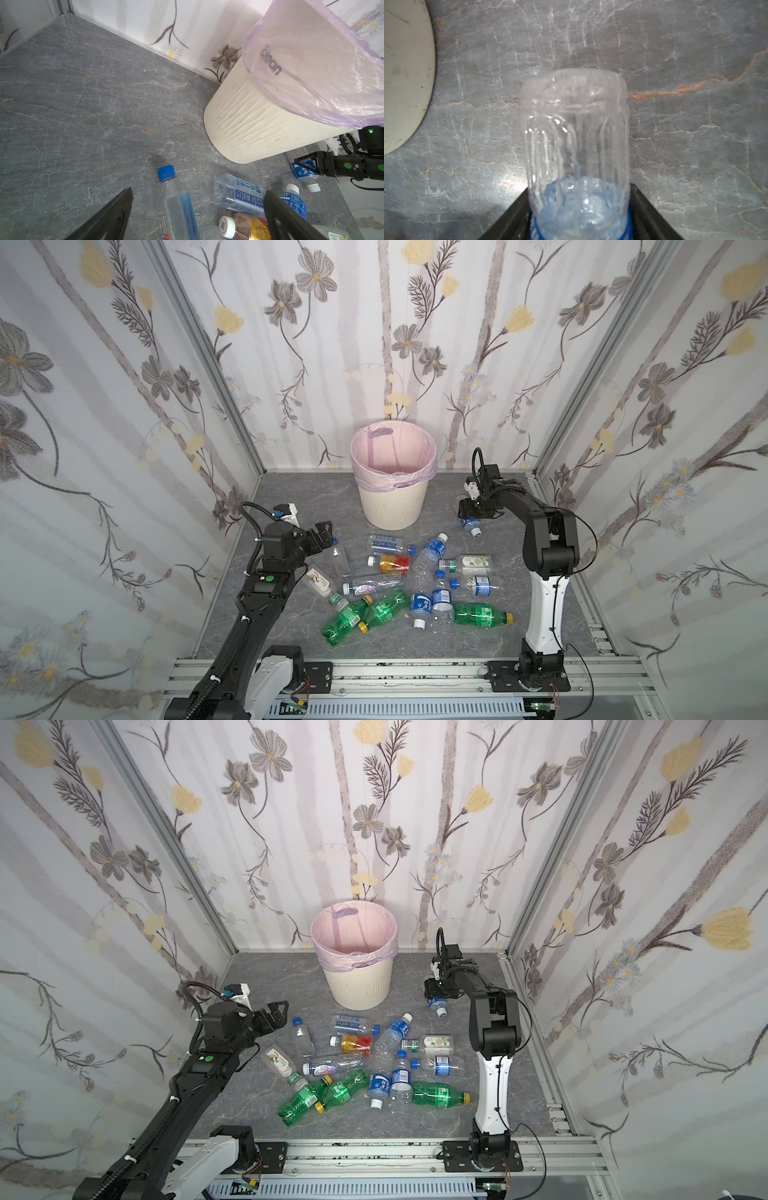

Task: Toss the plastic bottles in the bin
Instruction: 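Lift the blue-labelled bottle with the right gripper and drop it into the bin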

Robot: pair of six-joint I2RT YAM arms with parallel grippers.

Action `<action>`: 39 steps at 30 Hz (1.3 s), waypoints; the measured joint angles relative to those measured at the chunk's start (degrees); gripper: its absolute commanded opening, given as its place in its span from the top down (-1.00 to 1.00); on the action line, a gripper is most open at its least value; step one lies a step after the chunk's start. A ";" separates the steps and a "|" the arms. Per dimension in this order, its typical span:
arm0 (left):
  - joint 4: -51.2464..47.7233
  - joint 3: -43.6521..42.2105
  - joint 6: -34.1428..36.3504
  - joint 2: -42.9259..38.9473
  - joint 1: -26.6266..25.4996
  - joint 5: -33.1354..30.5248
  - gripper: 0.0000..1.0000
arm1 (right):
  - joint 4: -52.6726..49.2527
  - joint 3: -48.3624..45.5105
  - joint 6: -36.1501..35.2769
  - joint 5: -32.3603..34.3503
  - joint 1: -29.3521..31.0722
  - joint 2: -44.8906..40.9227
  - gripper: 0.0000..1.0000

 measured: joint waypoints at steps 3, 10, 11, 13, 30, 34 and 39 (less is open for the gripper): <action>-0.11 -0.11 0.00 -0.13 0.00 -0.02 -1.00 | 0.04 0.00 0.61 0.00 0.07 0.00 -0.19; -0.07 -0.22 -0.02 -0.28 0.00 -0.15 -1.00 | 1.44 -4.70 1.07 -0.04 0.39 -4.55 -0.15; -0.15 -0.24 -0.07 -0.28 0.00 -0.15 -1.00 | 1.79 -5.92 1.07 -0.07 0.44 -6.29 -0.14; -0.13 -0.24 -0.15 -0.35 0.00 -0.17 -1.00 | 3.32 -8.37 1.25 -0.20 0.50 -10.23 -0.12; -0.11 -0.96 -1.73 0.04 0.26 -5.44 -1.00 | 28.89 -46.75 6.14 -6.69 3.45 -64.41 -0.14; -0.13 -0.37 -1.64 0.90 0.26 -4.04 -1.00 | 36.81 -54.07 7.67 -10.45 6.03 -76.89 -0.26; -1.05 1.22 -0.72 1.16 0.33 -3.30 -1.00 | 44.92 -58.49 9.70 -13.22 8.98 -83.97 -0.24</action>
